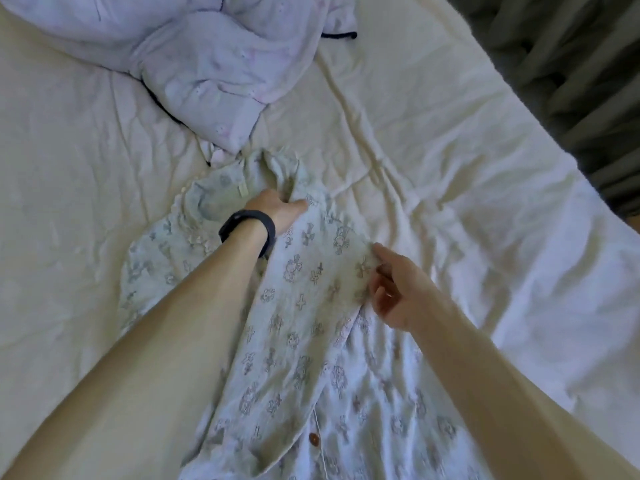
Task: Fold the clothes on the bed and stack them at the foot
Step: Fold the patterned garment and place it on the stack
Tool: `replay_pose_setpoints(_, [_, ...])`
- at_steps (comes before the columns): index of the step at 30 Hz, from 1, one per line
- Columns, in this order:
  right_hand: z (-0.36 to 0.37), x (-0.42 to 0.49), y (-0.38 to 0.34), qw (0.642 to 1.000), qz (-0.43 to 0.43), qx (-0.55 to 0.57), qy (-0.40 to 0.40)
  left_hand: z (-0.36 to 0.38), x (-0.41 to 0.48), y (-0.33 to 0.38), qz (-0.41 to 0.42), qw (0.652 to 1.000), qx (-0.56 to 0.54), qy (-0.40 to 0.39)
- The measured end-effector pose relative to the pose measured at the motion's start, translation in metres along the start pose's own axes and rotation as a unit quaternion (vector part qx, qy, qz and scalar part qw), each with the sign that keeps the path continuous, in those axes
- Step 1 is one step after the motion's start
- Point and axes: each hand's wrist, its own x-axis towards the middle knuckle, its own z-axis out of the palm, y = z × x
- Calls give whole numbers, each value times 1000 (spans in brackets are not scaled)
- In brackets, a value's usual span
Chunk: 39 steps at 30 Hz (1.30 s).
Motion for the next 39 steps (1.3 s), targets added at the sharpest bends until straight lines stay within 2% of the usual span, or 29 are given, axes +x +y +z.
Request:
replay_pose_setpoints(2, [-7, 4, 0, 999, 21, 0, -26, -5, 11, 9, -28, 996, -34, -74])
replay_pose_setpoints(6, [-14, 6, -3, 997, 18, 67, -40, -12, 18, 28, -74, 950, -230, -198])
replay_pose_setpoints(8, [-16, 7, -6, 993, -6, 117, -28, -15, 21, 33, -79, 933, -260, -235])
replay_pose_setpoints(10, [-16, 7, -4, 988, -33, 149, -21, -16, 21, 39, -92, 933, -232, -260])
replay_pose_setpoints(13, [-13, 6, 1, 991, -38, 125, -24, -13, 24, 54, -69, 964, -150, -210])
replay_pose_setpoints(15, [-12, 5, -4, 994, -39, 102, -25, -9, 31, 65, -27, 974, -177, -142])
replay_pose_setpoints(17, [-14, 8, -11, 989, -71, 130, -7, -1, 37, 74, 13, 972, -214, -99])
replay_pose_setpoints(19, [-16, 9, -11, 979, -99, 176, -4, 8, 37, 77, 33, 965, -240, -103])
replay_pose_setpoints(21, [-18, 9, -6, 978, -120, 168, -21, 19, 35, 74, 36, 962, -231, -143])
replay_pose_setpoints(22, [-19, 9, -2, 981, -134, 139, -27, 23, 35, 71, 33, 963, -219, -155])
replay_pose_setpoints(24, [-21, 5, 3, 984, -169, 49, -22, 28, 34, 61, 40, 967, -218, -123])
replay_pose_setpoints(29, [-20, -10, 26, 957, -225, -184, -5, 30, -6, 8, 75, 981, -167, 68])
replay_pose_setpoints(33, [-27, -24, 67, 905, -279, -312, 74, 45, -75, -70, 90, 965, -148, 194])
replay_pose_setpoints(36, [-39, -40, 116, 903, -263, -326, 91, 59, -134, -141, 24, 981, -112, 155])
replay_pose_setpoints(39, [-47, -55, 171, 907, -168, -383, 53, 69, -179, -203, -93, 990, -59, 88])
